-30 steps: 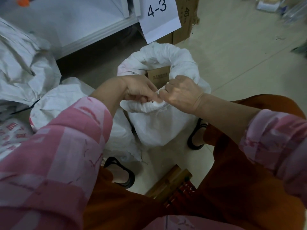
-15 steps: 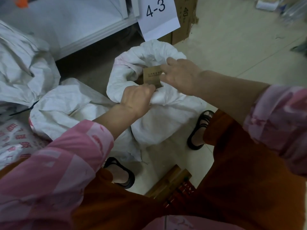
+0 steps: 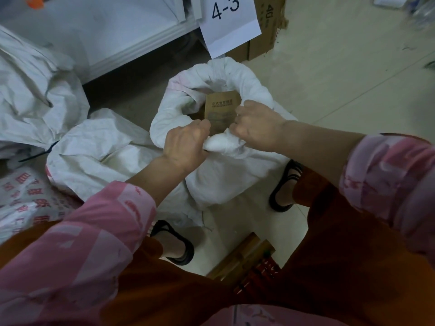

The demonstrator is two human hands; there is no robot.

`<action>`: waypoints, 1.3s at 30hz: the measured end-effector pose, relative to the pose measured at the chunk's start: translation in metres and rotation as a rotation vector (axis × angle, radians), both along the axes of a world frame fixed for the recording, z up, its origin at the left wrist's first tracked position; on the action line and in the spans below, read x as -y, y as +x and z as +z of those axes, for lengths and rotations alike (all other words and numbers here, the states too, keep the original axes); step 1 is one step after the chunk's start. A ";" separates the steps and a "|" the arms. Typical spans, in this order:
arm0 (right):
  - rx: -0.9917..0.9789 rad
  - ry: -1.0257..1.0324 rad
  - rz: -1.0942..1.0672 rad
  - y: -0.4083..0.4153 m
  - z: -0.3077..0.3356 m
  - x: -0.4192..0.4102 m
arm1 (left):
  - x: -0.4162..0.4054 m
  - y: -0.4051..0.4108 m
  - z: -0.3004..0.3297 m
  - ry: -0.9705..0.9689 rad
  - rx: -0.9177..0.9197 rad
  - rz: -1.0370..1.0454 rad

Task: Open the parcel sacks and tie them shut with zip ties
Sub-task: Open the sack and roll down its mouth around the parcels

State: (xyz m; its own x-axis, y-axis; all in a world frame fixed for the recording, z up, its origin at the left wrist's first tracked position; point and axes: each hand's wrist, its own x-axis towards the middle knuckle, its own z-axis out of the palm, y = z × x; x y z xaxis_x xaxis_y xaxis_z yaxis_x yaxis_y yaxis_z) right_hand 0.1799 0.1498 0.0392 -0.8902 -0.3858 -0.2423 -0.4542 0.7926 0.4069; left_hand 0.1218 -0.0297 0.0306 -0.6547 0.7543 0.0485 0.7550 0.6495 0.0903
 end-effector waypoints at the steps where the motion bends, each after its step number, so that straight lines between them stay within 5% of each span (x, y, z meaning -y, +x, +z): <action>1: -0.055 0.031 -0.007 0.001 -0.004 0.001 | 0.000 0.001 0.001 -0.022 0.018 0.021; 7: -0.362 0.003 -0.029 0.006 0.001 -0.011 | -0.027 0.007 0.036 -0.435 0.534 0.043; 11: -0.529 -0.073 0.036 0.009 -0.012 -0.015 | -0.051 -0.026 0.074 -0.131 0.710 0.151; 15: -0.672 -0.140 0.083 0.005 -0.013 -0.019 | -0.062 -0.030 0.052 -0.151 1.026 0.235; 18: -0.515 -0.140 -0.017 0.008 -0.013 -0.020 | -0.074 -0.022 0.023 -0.081 0.899 0.302; 23: 0.007 -0.633 -0.732 0.009 0.015 -0.036 | -0.075 -0.003 -0.011 -0.043 0.183 0.223; 30: 0.113 -1.186 -1.358 0.000 0.008 -0.039 | -0.078 0.019 -0.023 0.016 -0.233 0.071; 34: 0.124 -1.272 -1.506 -0.004 -0.014 -0.028 | -0.070 0.035 -0.035 0.115 -0.250 -0.047; 36: 0.139 -1.489 -1.610 -0.002 -0.024 -0.028 | -0.072 0.045 -0.033 0.158 -0.250 -0.089; 37: 0.136 -1.602 -1.656 0.001 -0.028 -0.029 | -0.073 0.050 -0.030 0.095 -0.160 -0.097; 39: 0.098 -1.710 -1.717 0.009 -0.034 -0.034 | -0.076 0.054 -0.021 -0.119 0.298 -0.066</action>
